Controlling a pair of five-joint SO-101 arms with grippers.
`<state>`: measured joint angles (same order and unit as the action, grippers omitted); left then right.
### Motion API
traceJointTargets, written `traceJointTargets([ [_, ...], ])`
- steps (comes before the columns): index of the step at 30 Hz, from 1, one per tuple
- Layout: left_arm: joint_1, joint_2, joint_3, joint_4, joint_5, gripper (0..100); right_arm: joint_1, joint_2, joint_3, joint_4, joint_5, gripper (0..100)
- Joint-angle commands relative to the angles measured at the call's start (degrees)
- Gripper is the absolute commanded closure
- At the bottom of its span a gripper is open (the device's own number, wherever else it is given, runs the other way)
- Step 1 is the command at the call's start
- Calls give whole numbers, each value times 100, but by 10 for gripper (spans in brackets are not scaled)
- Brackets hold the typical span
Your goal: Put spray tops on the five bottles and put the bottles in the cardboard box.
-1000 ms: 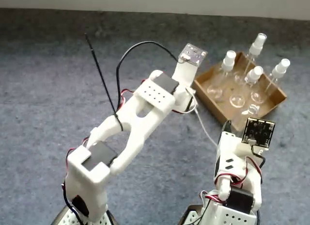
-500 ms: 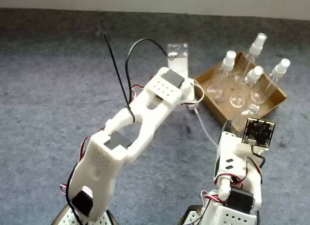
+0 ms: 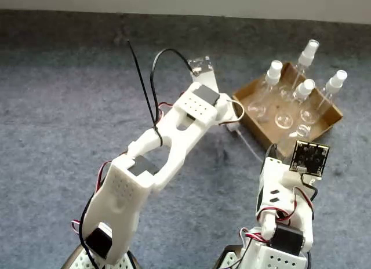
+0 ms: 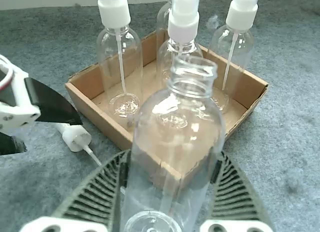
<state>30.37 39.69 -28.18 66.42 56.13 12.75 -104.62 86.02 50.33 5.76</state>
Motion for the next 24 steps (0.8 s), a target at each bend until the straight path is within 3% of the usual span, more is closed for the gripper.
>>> traceJointTargets([
  [1,-92,-92,-479,-149,387,712,48,-75,-57,-189,-62,900],
  [13,4,541,-286,-844,484,712,48,-75,-57,-189,-53,900],
  [24,4,576,-295,-800,501,713,48,-75,-57,-189,-53,900],
])
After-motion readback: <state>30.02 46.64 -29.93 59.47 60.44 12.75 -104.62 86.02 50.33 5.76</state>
